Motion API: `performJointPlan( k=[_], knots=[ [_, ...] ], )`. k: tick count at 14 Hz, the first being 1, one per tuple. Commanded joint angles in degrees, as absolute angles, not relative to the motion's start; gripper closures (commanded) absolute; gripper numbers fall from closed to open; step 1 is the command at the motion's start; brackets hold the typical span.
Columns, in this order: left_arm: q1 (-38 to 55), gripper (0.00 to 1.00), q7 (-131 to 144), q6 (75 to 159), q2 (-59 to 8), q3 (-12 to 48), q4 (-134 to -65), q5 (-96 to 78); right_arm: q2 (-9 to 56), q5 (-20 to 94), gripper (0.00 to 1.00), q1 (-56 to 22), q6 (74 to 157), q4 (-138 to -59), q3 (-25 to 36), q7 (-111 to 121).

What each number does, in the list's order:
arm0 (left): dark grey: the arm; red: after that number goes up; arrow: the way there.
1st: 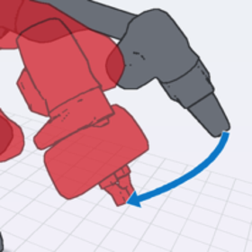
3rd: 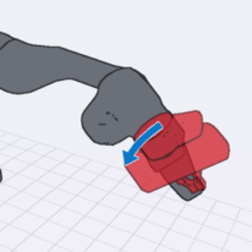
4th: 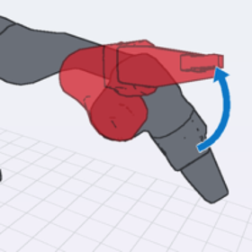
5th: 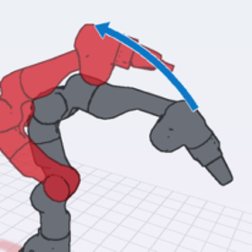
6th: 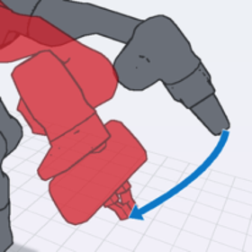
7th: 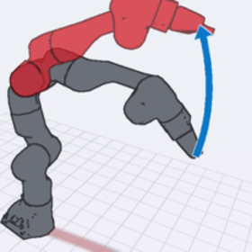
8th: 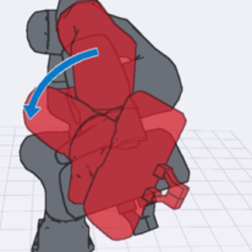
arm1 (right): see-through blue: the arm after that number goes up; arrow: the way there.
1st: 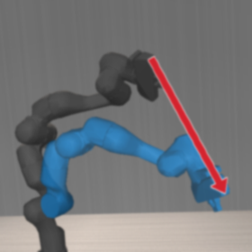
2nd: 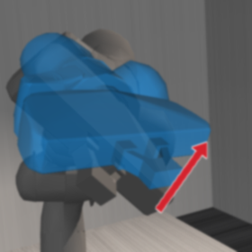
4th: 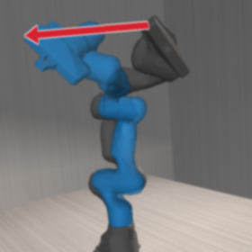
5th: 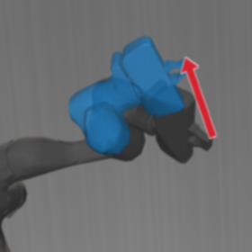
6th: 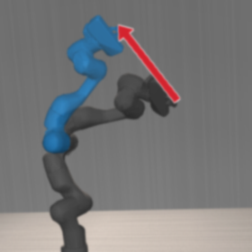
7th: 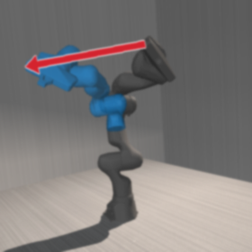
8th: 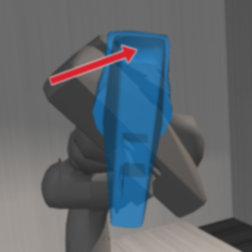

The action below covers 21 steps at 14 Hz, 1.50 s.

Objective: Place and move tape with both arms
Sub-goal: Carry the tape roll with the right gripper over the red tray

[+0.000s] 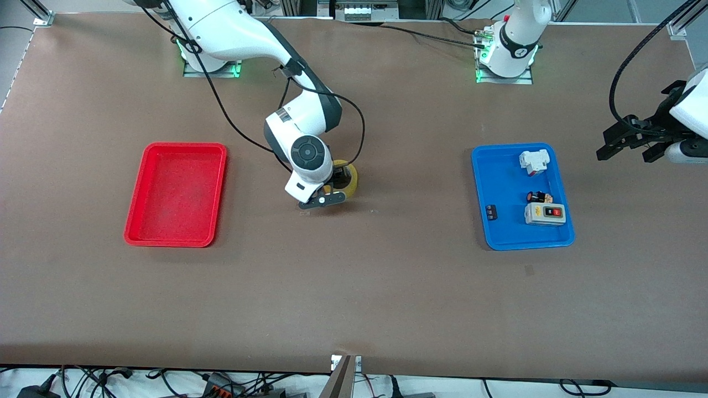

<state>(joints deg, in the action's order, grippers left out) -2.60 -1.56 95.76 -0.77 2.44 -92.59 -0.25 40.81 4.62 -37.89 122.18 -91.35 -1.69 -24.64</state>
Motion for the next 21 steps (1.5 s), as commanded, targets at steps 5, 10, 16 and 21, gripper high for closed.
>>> performJointPlan(
  k=[5, 10, 16, 21],
  knots=[
    [0.79, 0.0, -0.79, 94.22, -0.44, -1.23, -91.93, 0.97, 41.13, 5.98, 0.73, -38.5, 122.96, -90.44, -1.23, -25.66],
    [0.26, 0.0, -0.79, 93.43, -0.44, -0.62, -91.85, 0.09, 38.51, 5.98, 0.95, -36.83, 121.91, -90.26, -0.88, -24.61],
    [-0.09, 0.0, -0.62, 91.77, -0.44, 0.26, -91.85, 0.09, 27.43, 3.61, 0.98, -17.35, 111.36, -93.32, 0.08, -16.38],
    [0.09, 0.0, 0.78, 87.9, 0.0, 0.44, -90.79, -1.92, 26.28, -0.61, 0.97, -3.1, 113.82, -102.38, 0.18, -2.04]
  ],
)
